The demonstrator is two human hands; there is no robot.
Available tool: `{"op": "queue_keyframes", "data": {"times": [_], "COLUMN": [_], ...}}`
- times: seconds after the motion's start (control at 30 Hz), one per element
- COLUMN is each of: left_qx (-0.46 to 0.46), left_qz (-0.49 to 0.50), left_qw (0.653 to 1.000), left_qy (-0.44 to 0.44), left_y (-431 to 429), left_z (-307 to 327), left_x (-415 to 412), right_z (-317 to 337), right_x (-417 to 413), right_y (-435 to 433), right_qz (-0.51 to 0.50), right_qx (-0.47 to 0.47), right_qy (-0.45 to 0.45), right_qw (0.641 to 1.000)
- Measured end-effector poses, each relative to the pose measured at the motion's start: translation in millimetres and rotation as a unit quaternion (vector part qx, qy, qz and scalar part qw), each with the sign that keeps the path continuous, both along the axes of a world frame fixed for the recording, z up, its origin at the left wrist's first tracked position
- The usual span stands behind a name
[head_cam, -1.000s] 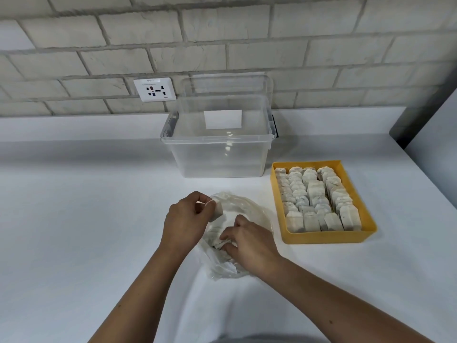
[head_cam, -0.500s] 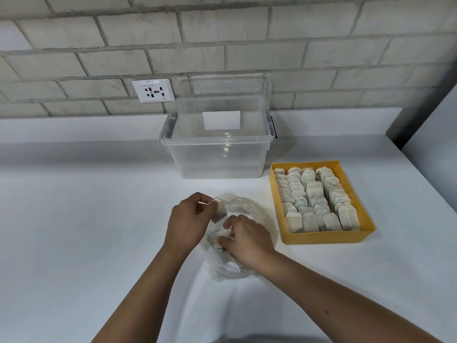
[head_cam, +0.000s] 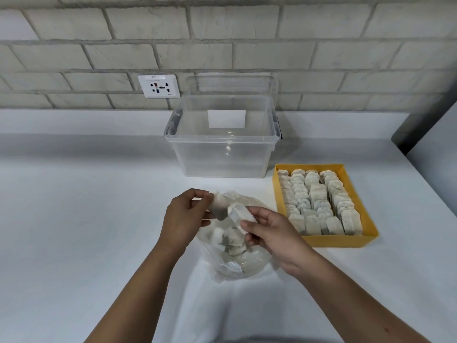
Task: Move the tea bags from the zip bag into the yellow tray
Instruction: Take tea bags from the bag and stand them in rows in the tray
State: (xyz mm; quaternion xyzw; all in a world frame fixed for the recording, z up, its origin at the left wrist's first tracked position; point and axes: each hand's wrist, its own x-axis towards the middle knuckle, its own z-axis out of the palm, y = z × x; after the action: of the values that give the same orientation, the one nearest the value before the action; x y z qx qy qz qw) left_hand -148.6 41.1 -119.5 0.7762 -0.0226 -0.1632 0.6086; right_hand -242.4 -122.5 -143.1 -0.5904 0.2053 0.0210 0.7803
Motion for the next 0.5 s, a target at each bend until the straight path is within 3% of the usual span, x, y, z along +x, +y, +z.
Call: {"op": "queue_keyframes", "data": {"times": [0.2, 0.5], "left_qx": [-0.035, -0.076], "left_qz": [-0.046, -0.041], "left_qw": [0.997, 0.993], "left_qy": [0.041, 0.077], "left_y": [-15, -17], "left_z": [3, 3], "left_x": [-11, -14], "right_z": [-1, -2], "right_x": [0, 9], "right_y": [2, 5], "right_qz": [-0.008, -0.038], "right_qx": [-0.025, -0.068], "right_qy": [-0.018, -0.029], "right_qw": [1.0, 0.997]}}
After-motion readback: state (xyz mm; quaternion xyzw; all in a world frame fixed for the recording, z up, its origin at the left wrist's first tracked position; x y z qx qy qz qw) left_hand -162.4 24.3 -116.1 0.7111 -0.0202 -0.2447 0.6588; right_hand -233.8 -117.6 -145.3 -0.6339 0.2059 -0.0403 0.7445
